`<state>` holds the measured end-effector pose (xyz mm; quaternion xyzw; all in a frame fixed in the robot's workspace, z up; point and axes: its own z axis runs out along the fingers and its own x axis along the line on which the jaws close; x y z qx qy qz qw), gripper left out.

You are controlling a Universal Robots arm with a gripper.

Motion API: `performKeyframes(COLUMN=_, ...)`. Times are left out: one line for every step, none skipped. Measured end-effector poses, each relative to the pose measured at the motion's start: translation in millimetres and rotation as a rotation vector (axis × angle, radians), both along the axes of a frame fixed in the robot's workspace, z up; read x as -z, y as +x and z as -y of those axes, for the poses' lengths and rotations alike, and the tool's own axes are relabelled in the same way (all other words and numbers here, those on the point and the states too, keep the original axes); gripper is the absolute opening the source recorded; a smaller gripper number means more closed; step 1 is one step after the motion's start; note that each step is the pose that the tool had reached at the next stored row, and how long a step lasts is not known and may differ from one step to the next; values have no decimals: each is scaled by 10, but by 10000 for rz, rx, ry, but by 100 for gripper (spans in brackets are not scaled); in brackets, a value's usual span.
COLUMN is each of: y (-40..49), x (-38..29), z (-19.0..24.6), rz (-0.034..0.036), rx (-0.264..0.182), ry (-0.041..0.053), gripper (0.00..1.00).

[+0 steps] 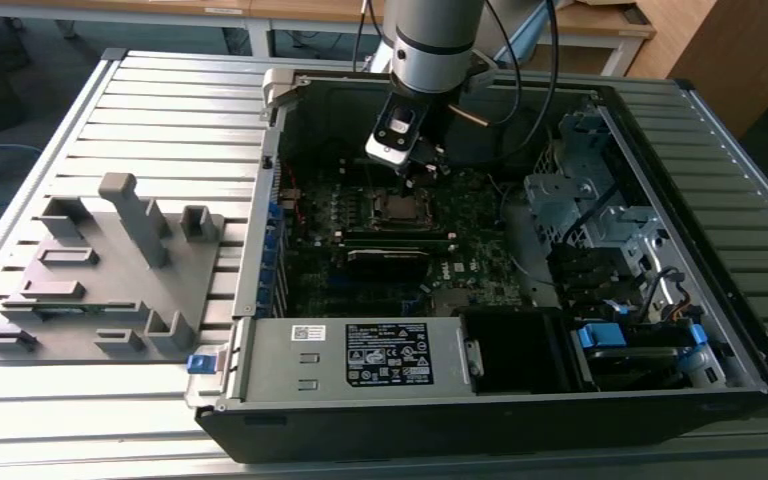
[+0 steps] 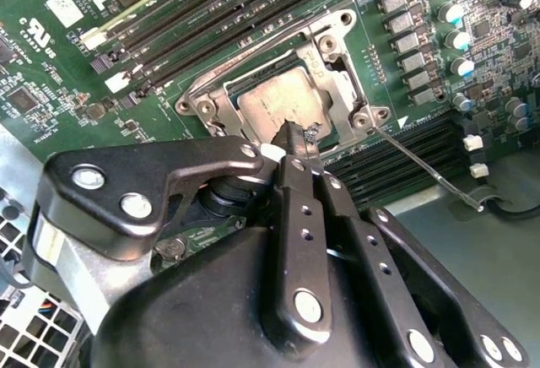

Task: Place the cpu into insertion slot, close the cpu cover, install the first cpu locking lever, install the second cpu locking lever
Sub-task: 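Close the cpu cover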

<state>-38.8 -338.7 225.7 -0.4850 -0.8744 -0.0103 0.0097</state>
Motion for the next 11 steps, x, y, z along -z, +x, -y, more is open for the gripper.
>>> performKeyframes(y=0, x=0, z=0, rz=0, rx=-17, ry=0, gripper=10)
performKeyframes(y=0, x=0, z=0, rz=0, rx=-33, ry=0, gripper=10)
performKeyframes(y=0, x=0, z=0, rz=0, rx=-48, ry=1, gripper=10)
performKeyframes(y=0, x=0, z=0, rz=0, rx=-63, ry=0, gripper=10)
performKeyframes(y=0, x=0, z=0, rz=0, rx=-78, ry=0, gripper=10)
performKeyframes(y=0, x=0, z=0, rz=0, rx=-93, ry=0, gripper=10)
performKeyframes(y=0, x=0, z=0, rz=0, rx=-109, ry=0, gripper=10)
performKeyframes(y=0, x=0, z=0, rz=0, rx=-123, ry=1, gripper=10)
performKeyframes(y=0, x=0, z=0, rz=0, rx=-138, ry=1, gripper=10)
performKeyframes(y=0, x=0, z=0, rz=1, rx=-152, ry=1, gripper=10)
performKeyframes(y=0, x=0, z=0, rz=0, rx=-166, ry=0, gripper=10)
